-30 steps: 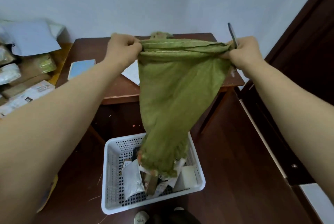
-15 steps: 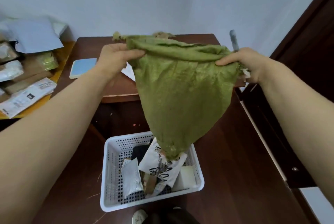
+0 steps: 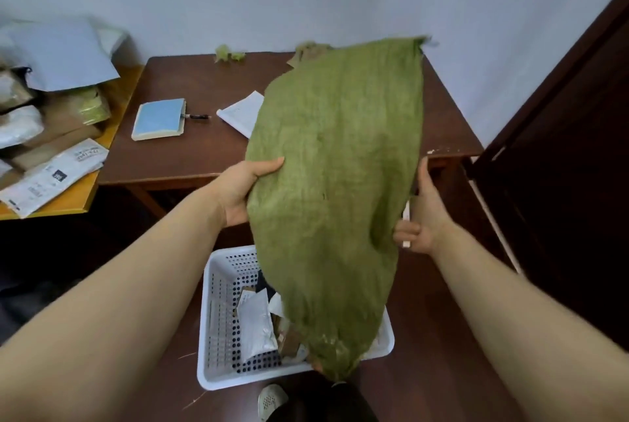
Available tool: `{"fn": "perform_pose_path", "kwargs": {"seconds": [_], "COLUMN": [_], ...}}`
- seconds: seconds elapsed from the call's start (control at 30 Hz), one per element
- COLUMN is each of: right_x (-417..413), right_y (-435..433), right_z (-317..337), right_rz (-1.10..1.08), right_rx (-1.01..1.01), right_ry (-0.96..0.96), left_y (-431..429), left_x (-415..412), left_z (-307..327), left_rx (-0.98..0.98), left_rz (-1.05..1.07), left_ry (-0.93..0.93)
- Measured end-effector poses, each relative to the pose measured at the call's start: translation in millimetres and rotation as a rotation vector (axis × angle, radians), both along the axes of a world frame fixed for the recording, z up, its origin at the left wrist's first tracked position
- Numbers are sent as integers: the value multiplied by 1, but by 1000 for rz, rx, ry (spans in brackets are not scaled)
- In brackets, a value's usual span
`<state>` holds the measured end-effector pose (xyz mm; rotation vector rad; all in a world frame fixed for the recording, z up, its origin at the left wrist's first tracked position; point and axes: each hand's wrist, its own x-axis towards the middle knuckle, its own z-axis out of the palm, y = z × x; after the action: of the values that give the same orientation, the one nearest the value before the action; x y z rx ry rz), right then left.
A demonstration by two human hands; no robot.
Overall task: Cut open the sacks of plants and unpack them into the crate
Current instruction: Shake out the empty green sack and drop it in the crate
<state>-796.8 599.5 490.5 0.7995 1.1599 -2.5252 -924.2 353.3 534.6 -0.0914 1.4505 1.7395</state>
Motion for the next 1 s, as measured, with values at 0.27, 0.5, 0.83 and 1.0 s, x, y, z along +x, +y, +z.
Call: {"fn": "perform_pose_path", "kwargs": {"seconds": [0.27, 0.5, 0.83, 1.0], "right_x": [-17, -1, -40, -48], "right_y": [-3, -2, -89, -92], "right_z": [-8, -80, -77, -53], "right_rz": [-83, -227, 661, 432], "right_rx": [-149, 439, 900, 765], "right_ry": [109, -503, 179, 45], "left_y": [-16, -27, -27, -46], "left_x": [-16, 17, 15, 11], "left_z": [-6, -72, -56, -62], "left_rx": [211, -463, -379, -666], "left_rz": [136, 11, -89, -12], "left_ry": [-39, 0, -241, 426]}}
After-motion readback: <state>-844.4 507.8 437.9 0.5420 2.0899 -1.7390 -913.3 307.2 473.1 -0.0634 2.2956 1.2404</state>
